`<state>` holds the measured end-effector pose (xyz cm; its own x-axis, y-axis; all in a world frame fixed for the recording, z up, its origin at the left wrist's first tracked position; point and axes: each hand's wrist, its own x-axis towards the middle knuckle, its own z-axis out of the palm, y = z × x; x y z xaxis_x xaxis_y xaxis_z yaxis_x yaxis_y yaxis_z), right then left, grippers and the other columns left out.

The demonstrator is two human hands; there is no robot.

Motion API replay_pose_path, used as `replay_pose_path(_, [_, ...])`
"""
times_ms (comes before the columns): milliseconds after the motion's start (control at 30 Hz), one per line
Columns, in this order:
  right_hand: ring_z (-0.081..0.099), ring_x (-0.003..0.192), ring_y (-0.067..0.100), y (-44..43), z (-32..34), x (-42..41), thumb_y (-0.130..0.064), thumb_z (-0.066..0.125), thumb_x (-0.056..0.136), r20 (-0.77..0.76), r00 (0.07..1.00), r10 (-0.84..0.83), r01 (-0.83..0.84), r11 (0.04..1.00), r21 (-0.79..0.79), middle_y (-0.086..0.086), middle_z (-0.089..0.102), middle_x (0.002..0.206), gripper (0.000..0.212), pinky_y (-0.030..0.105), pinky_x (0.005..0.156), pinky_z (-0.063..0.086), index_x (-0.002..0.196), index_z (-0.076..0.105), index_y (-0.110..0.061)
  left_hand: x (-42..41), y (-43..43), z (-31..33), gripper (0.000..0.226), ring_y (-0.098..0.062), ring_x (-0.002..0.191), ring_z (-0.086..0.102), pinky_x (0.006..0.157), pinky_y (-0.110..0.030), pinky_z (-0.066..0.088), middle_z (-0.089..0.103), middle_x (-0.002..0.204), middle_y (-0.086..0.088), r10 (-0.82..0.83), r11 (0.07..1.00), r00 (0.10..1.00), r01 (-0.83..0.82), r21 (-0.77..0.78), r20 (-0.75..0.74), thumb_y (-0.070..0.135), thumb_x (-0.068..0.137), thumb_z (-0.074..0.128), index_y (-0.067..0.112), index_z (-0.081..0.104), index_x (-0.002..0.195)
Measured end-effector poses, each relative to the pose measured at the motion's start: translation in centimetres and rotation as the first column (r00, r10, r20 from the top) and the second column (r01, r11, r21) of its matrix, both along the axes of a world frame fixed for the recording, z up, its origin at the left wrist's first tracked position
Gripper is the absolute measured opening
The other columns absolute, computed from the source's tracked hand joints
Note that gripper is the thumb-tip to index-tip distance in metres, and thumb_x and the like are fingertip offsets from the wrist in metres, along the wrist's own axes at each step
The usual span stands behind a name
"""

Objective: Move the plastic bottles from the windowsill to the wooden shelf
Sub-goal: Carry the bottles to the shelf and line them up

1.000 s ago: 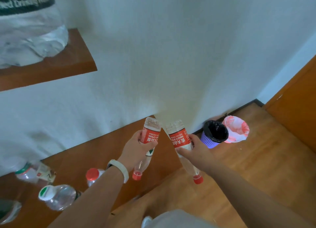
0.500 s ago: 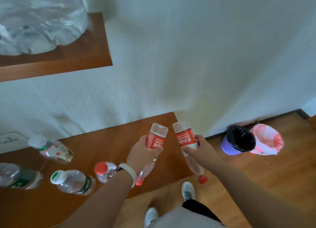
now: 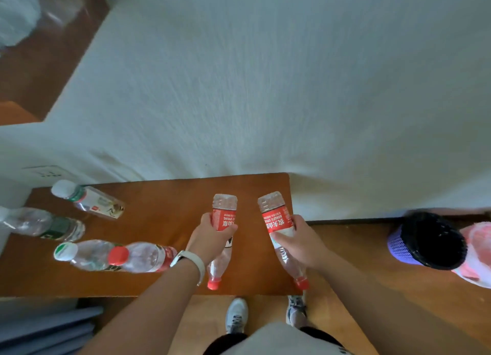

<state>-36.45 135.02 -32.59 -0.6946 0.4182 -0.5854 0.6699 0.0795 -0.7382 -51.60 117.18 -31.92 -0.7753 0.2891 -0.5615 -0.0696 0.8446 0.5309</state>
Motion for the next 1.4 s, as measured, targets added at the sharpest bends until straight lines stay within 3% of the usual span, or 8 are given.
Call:
replay_pose_path(167, [0.07, 0.079, 0.009, 2.6, -2.8, -1.4, -0.049, 0.074, 0.079, 0.027, 0.993, 0.117, -0.117, 0.993, -0.032, -0.01, 0.066, 0.097, 0.05, 0.029, 0.072, 0.06, 0.116, 0.045, -0.032, 0.7, 1.2, -1.4, 0.056, -0.013, 0.093, 0.063, 0.077, -0.031, 0.05, 0.064, 0.109, 0.004, 0.126, 0.991, 0.992, -0.126, -0.036, 0.005, 0.055, 0.086, 0.069, 0.026, 0.046, 0.129])
replay_pose_path(467, [0.071, 0.08, 0.011, 3.5, -5.4, -3.1, -0.066, 0.072, 0.066, 0.105, 0.994, 0.004, 0.006, 0.996, -0.093, -0.01, 0.068, 0.095, 0.056, 0.042, 0.079, 0.06, 0.106, 0.046, -0.038, 0.2, 1.7, -4.0, 0.065, -0.021, 0.096, 0.065, 0.082, -0.038, 0.054, 0.064, 0.111, -0.001, 0.3, 0.953, 0.952, -0.296, -0.066, 0.063, 0.061, 0.082, 0.069, 0.025, 0.046, 0.131])
replay_pose_path(700, [0.067, 0.081, 0.01, 3.9, -4.8, -4.0, -0.052, 0.075, 0.079, 0.106, 0.994, 0.012, -0.005, 0.998, -0.065, -0.009, 0.063, 0.097, 0.055, 0.025, 0.066, 0.053, 0.117, 0.044, -0.028, 1.3, 1.1, -4.1, 0.062, -0.014, 0.089, 0.063, 0.076, -0.034, 0.052, 0.064, 0.106, 0.002, 0.321, 0.947, 0.947, -0.32, -0.038, 0.027, 0.066, 0.082, 0.064, 0.026, 0.046, 0.126])
replay_pose_path(933, [0.068, 0.085, 0.009, 5.4, -4.6, -3.9, -0.052, 0.073, 0.079, 0.053, 0.997, 0.06, -0.058, 0.997, -0.041, -0.009, 0.062, 0.104, 0.058, 0.027, 0.074, 0.057, 0.119, 0.04, -0.026, 1.6, -0.9, -3.7, 0.06, -0.015, 0.099, 0.062, 0.08, -0.031, 0.052, 0.063, 0.12, 0.002, 0.308, 0.951, 0.951, -0.308, -0.005, 0.002, 0.061, 0.088, 0.061, 0.025, 0.044, 0.134])
replay_pose_path(1033, [0.066, 0.086, 0.006, 6.0, -4.5, -3.5, -0.052, 0.07, 0.083, 0.006, 0.981, 0.192, -0.191, 0.971, 0.145, -0.01, 0.059, 0.109, 0.054, 0.021, 0.071, 0.056, 0.123, 0.041, -0.027, 1.4, -1.6, -3.5, 0.065, -0.015, 0.101, 0.061, 0.082, -0.032, 0.052, 0.062, 0.124, 0.002, 0.311, 0.95, 0.95, -0.311, 0.008, 0.018, 0.059, 0.089, 0.062, 0.024, 0.041, 0.139])
replay_pose_path(1133, [0.058, 0.102, 0.008, 7.0, -4.4, -3.1, -0.044, 0.067, 0.088, -0.008, 0.913, 0.409, -0.37, 0.834, 0.409, -0.01, 0.049, 0.118, 0.057, 0.022, 0.083, 0.052, 0.134, 0.041, -0.024, 1.1, -2.1, -3.7, 0.072, -0.02, 0.108, 0.064, 0.086, -0.037, 0.054, 0.061, 0.129, 0.0, 0.31, 0.95, 0.948, -0.311, 0.003, 0.071, 0.054, 0.09, 0.064, 0.022, 0.035, 0.147])
replay_pose_path(1267, [0.057, 0.116, 0.023, 8.3, -3.9, -3.2, -0.027, 0.081, 0.076, -0.009, 0.652, 0.759, -0.508, 0.445, 0.737, 0.006, 0.054, 0.134, 0.069, 0.032, 0.09, 0.05, 0.134, 0.045, -0.019, 0.9, -2.5, -3.8, 0.072, -0.024, 0.114, 0.064, 0.091, -0.043, 0.055, 0.06, 0.136, -0.002, 0.298, 0.954, 0.952, -0.295, -0.048, 0.065, 0.055, 0.091, 0.063, 0.024, 0.033, 0.148])
replay_pose_path(1400, [0.048, 0.127, 0.029, 9.2, -3.5, -4.6, -0.017, 0.079, 0.069, 0.104, 0.459, 0.882, -0.556, 0.194, 0.808, 0.011, 0.048, 0.144, 0.067, 0.042, 0.095, 0.048, 0.13, 0.052, -0.02, 0.5, -3.4, -3.5, 0.066, -0.021, 0.111, 0.065, 0.09, -0.043, 0.057, 0.06, 0.135, -0.001, 0.246, 0.968, 0.969, -0.244, -0.052, 0.024, 0.057, 0.091, 0.06, 0.027, 0.035, 0.145])
